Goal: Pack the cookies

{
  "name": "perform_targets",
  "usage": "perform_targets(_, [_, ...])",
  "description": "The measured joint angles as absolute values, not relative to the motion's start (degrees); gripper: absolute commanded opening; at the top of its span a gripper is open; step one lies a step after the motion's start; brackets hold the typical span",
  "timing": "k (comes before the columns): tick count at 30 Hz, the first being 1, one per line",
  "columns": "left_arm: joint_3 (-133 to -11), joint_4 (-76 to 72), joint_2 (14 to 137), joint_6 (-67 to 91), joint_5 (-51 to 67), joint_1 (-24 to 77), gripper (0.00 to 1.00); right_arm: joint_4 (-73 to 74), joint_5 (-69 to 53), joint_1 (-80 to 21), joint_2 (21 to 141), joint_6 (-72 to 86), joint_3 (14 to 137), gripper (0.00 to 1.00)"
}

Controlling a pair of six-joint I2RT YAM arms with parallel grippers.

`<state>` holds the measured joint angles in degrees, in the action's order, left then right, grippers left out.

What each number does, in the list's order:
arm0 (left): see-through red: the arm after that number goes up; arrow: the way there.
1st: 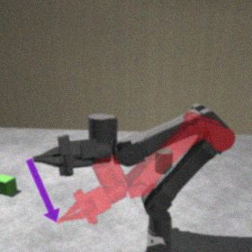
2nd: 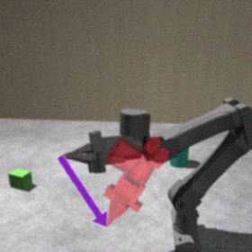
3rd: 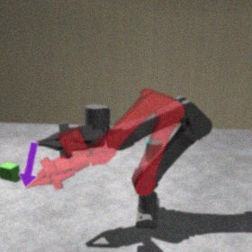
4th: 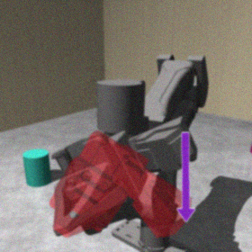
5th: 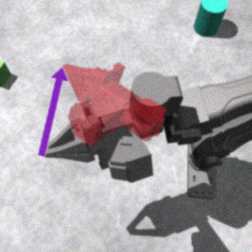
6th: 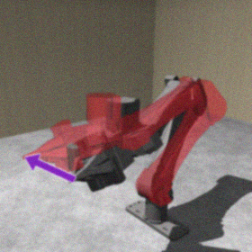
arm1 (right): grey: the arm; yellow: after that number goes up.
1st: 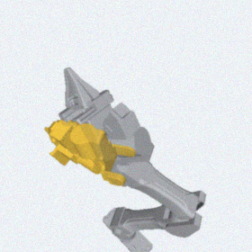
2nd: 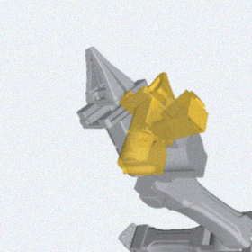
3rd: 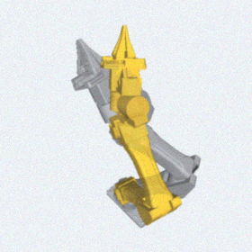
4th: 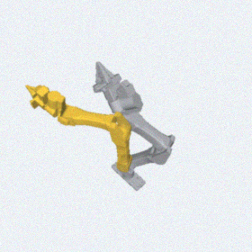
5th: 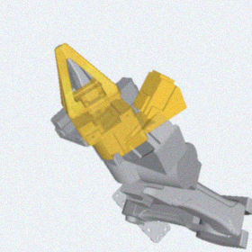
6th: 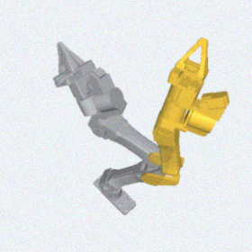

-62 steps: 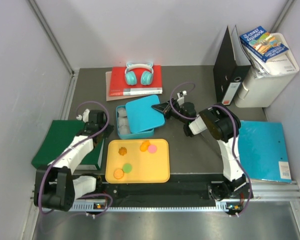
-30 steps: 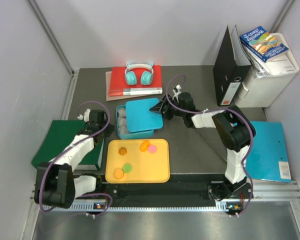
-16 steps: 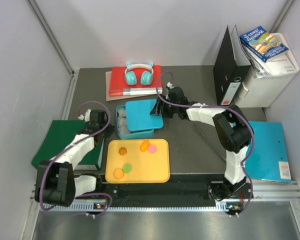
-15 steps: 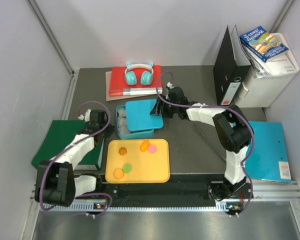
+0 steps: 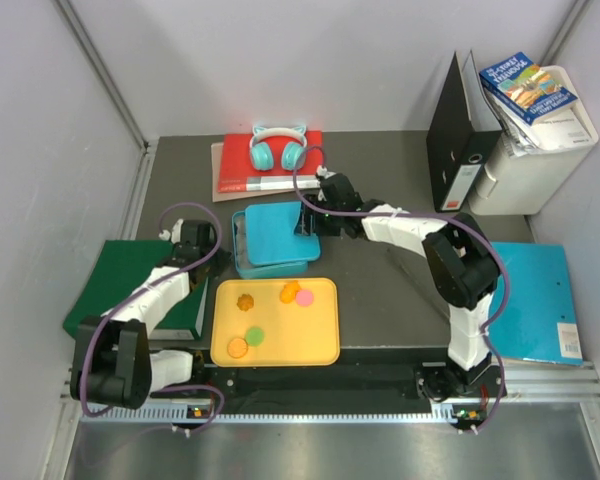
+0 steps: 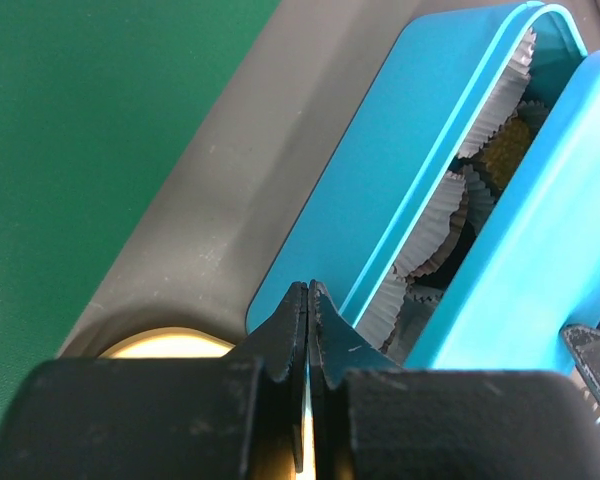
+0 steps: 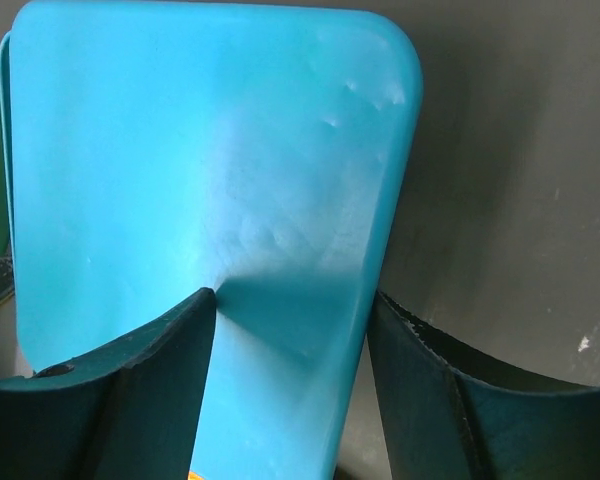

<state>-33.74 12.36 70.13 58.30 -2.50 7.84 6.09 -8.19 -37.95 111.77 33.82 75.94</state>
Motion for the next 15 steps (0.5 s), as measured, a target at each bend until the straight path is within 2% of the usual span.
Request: perform_targets(15, [-33.76, 11.97, 71.64, 58.33, -1.69, 7.79, 0.0, 10.74, -7.44, -42.06, 111.77, 30.11, 79.61, 0.63])
